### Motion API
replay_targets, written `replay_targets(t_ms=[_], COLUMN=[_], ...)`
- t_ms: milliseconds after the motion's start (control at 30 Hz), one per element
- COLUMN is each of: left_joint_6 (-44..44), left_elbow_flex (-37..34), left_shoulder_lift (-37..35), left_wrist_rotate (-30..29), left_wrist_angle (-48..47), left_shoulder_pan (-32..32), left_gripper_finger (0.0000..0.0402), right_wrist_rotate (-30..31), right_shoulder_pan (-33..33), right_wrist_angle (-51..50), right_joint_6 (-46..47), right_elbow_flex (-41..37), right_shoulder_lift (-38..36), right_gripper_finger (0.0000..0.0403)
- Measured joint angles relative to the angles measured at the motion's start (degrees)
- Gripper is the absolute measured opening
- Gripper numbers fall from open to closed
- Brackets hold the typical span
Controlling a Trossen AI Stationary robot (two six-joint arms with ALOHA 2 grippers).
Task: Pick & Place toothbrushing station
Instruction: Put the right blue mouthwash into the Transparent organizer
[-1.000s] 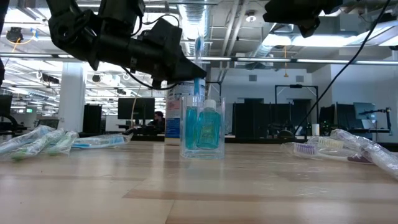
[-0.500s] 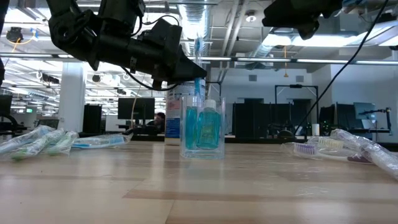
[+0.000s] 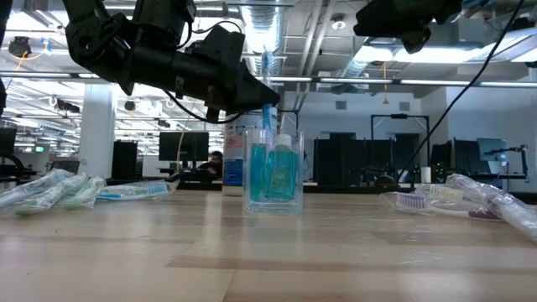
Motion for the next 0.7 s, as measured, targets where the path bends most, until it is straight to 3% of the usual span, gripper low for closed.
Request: replay_targets(t_ms=[333,700], left_joint_6=[0.0,0.3], left_elbow_flex=[0.0,0.0], left_shoulder_lift=[0.0,-0.4], left_wrist_rotate=[0.0,-0.1], left_wrist_angle=[0.0,-0.3], left_shoulder_pan=[0.0,0.0], left_gripper_finger=[0.0125,0.0125], right_wrist_rotate=[0.0,0.0], right_shoulder_pan=[0.0,0.0], right_wrist_angle=[0.0,0.0], right_joint_6=[0.0,0.0], right_elbow_flex=[0.0,0.0], right_shoulder_lift=[0.0,0.0], right_gripper_finger=[0.0098,0.0098])
